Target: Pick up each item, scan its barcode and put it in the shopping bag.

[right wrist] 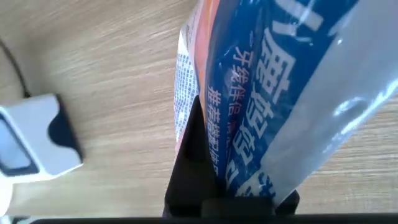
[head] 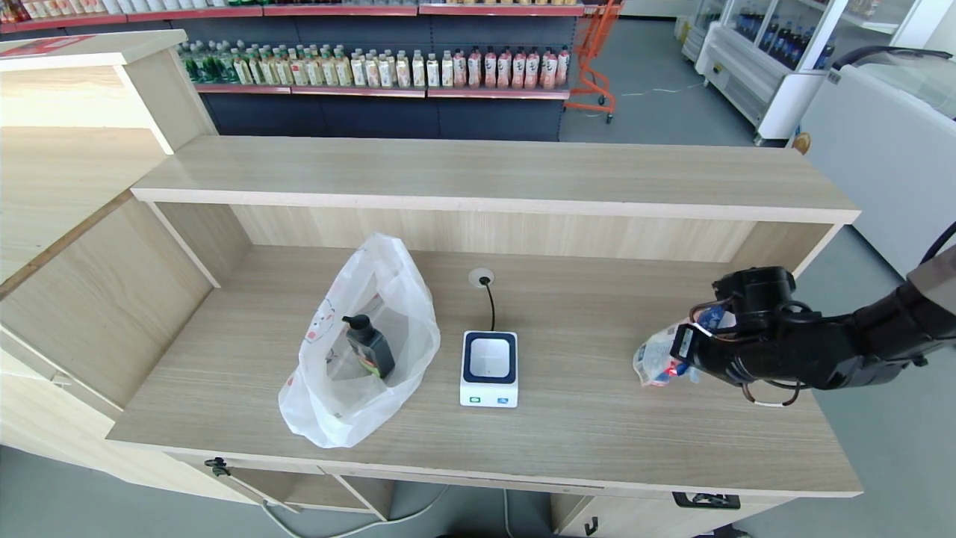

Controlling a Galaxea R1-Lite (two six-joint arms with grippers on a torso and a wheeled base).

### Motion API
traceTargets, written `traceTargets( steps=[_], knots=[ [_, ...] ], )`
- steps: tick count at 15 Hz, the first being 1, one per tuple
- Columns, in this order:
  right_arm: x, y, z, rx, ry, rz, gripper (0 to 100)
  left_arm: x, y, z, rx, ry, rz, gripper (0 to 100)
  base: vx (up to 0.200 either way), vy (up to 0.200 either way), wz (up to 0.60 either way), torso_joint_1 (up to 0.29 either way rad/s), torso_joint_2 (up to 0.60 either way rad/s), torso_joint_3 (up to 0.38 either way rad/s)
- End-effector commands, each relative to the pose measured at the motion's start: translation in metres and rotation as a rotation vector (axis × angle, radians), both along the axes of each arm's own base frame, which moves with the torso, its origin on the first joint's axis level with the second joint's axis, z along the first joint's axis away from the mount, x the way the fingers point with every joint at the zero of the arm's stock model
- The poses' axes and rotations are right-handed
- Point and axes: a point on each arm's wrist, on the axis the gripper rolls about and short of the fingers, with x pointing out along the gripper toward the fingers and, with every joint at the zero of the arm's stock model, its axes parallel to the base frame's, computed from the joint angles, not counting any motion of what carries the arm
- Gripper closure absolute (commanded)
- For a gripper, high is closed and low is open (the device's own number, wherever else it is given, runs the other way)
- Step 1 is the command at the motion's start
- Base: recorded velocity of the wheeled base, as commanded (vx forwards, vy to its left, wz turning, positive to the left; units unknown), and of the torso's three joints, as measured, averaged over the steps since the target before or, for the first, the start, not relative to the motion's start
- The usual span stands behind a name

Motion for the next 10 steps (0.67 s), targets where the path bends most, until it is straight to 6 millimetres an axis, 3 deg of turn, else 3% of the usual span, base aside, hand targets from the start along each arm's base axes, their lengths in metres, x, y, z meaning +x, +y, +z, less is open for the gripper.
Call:
traceTargets(
  steps=[1,3,7,10],
  knots=[
    [-0.033,-0.003,0.054,0.098,-0.138,0.225,100,0.0,0.0,0.0,0.0,-0.001,0.0,0,0.0,0.0,0.0,0.0,0.0,0.0],
    [-0.063,-0.007,0.079,0.23,-0.208,0.495,100,0.0,0.0,0.0,0.0,-0.001,0.0,0,0.0,0.0,0.0,0.0,0.0,0.0],
    [-0.096,0.013,0.106,0.367,-0.274,0.802,100,0.0,0.0,0.0,0.0,-0.001,0.0,0,0.0,0.0,0.0,0.0,0.0,0.0],
    [-0.119,0.032,0.112,0.423,-0.277,0.964,100,0.0,0.0,0.0,0.0,-0.001,0.0,0,0.0,0.0,0.0,0.0,0.0,0.0]
  ],
)
